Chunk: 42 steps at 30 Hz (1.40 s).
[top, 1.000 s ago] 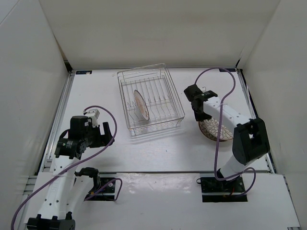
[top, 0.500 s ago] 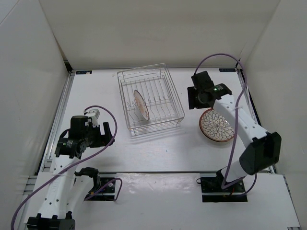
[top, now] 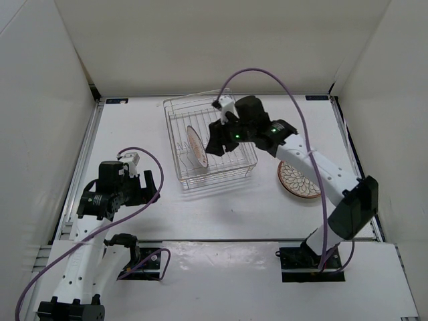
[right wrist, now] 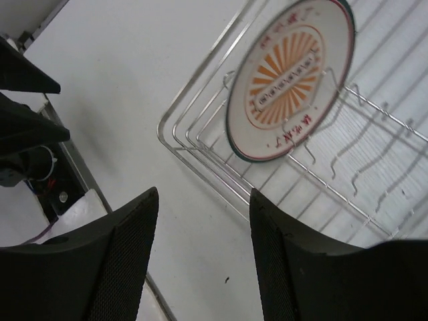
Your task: Unload the plates from the dish rack
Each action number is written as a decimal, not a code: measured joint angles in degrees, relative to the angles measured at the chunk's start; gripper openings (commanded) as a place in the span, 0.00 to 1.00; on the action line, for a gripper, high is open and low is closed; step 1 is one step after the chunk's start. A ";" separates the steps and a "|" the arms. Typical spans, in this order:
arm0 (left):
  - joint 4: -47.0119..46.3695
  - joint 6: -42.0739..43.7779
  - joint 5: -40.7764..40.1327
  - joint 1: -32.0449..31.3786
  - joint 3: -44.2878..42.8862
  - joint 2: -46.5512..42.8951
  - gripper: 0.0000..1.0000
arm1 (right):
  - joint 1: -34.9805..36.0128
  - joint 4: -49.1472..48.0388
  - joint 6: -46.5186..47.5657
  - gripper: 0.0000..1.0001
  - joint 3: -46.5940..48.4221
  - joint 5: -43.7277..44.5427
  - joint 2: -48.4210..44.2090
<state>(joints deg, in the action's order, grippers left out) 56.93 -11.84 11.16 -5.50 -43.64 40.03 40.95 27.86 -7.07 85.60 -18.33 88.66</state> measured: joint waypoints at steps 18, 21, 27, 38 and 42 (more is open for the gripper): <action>-0.02 0.00 0.02 0.00 0.00 0.46 1.00 | 12.66 2.56 4.90 0.61 17.66 26.36 23.91; -0.02 0.00 0.00 0.00 0.00 0.48 1.00 | 12.81 2.51 4.94 0.55 18.21 29.68 25.35; -0.02 0.00 0.00 0.00 0.00 0.52 1.00 | 12.81 2.62 5.05 0.30 21.22 32.33 28.74; -0.02 0.02 0.00 0.00 0.00 0.68 1.00 | 12.20 5.25 1.53 0.00 25.68 32.87 30.99; -0.02 0.02 0.00 0.00 0.00 0.68 1.00 | 12.50 5.97 0.42 0.00 27.36 32.02 30.95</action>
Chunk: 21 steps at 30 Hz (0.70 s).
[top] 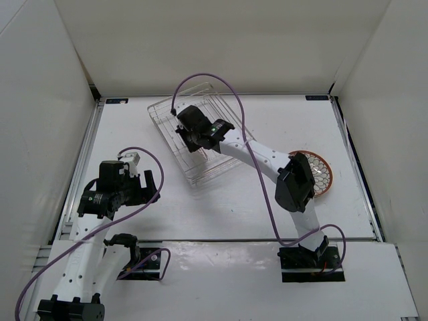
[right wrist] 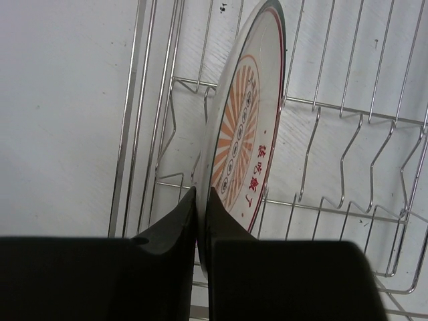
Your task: Unload the plates from the dish rack
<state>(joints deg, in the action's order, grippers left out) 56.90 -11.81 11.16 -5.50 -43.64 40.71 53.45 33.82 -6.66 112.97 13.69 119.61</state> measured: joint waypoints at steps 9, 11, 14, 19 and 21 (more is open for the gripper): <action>0.00 -0.02 -0.04 0.00 0.00 -0.55 1.00 | 0.24 -3.58 -4.55 0.00 -4.70 -1.49 -7.91; 0.02 -0.02 -0.04 0.00 0.00 -0.59 1.00 | 0.39 -5.99 -4.98 0.00 -6.73 -1.51 -12.02; 0.00 -0.02 -0.04 0.00 0.00 -0.70 1.00 | 0.31 -7.19 -5.31 0.00 -6.78 -0.61 -15.93; 0.02 -0.02 -0.04 0.00 0.00 -0.81 1.00 | -0.09 -8.90 -5.75 0.00 -7.17 -0.11 -18.21; 0.02 -0.02 -0.04 0.00 0.00 -0.81 1.00 | -0.17 -8.31 -5.44 0.00 -7.54 0.50 -18.49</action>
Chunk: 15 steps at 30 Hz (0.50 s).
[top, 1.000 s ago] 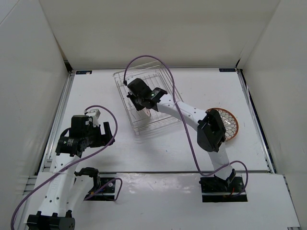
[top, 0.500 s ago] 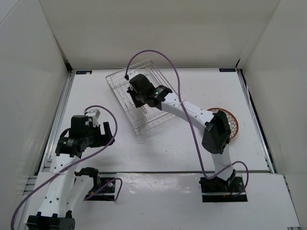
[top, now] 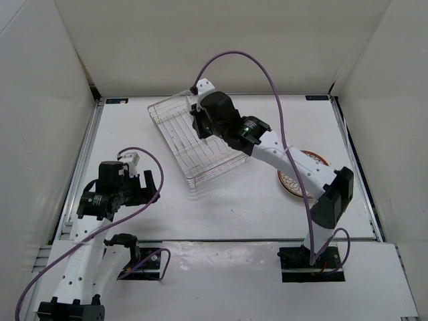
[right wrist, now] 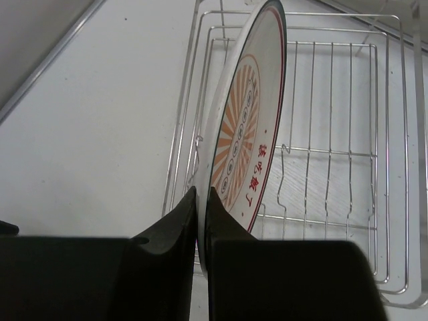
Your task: Unload the plates from the dish rack
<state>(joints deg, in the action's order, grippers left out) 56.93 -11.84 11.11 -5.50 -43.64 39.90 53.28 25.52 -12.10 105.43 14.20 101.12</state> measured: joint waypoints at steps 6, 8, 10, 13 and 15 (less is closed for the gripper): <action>0.00 0.00 -0.04 0.00 0.00 -0.68 1.00 | 0.02 6.23 2.71 0.00 -3.23 3.06 -5.11; 0.00 0.00 -0.04 0.00 0.00 -1.03 1.00 | 0.07 8.55 3.54 0.00 -5.77 4.48 -9.35; 0.00 0.00 -0.02 0.00 0.00 -1.25 1.00 | 0.07 12.26 3.89 0.00 -7.87 5.88 -14.69; 0.00 0.00 0.00 0.00 0.00 -1.33 1.00 | 0.04 18.51 4.09 0.00 -7.72 7.82 -19.80; 0.00 0.00 0.00 0.00 0.00 -1.31 1.00 | 0.07 22.16 4.13 0.00 -7.82 8.46 -21.59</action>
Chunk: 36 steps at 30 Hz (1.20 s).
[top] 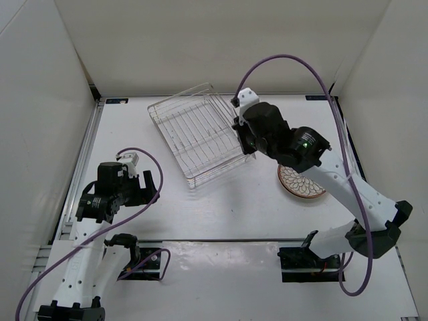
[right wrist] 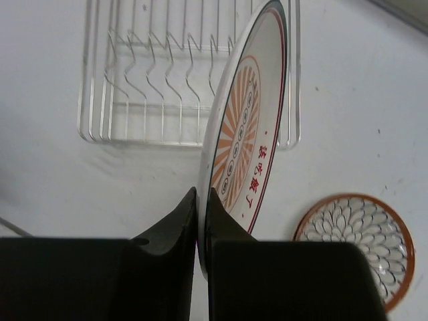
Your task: Unload the plates from the dish rack
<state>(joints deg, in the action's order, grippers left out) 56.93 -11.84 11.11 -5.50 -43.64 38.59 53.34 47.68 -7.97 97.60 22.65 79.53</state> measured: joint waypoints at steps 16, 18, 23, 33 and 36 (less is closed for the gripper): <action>-0.02 0.00 1.38 0.00 0.00 3.43 1.00 | 2.27 7.61 -9.60 0.00 -34.97 0.17 -6.08; -0.02 0.00 1.36 0.00 0.00 3.37 1.00 | 3.13 7.02 -11.17 0.00 -36.79 0.22 -5.99; -0.02 -0.02 1.36 0.00 0.00 3.39 1.00 | 4.92 2.23 -14.19 0.26 -39.89 0.94 -5.33; 0.00 0.00 1.31 0.00 0.00 4.33 1.00 | 5.55 -10.73 -18.80 0.33 -43.85 -6.80 2.89; 0.02 0.00 1.33 0.00 0.00 4.35 1.00 | 5.51 -12.90 -19.61 0.48 -43.65 -10.08 5.42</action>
<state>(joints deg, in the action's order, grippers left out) 56.95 -11.84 12.45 -5.50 -43.64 42.94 58.85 34.79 -27.57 53.95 12.58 84.95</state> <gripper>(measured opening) 0.997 0.403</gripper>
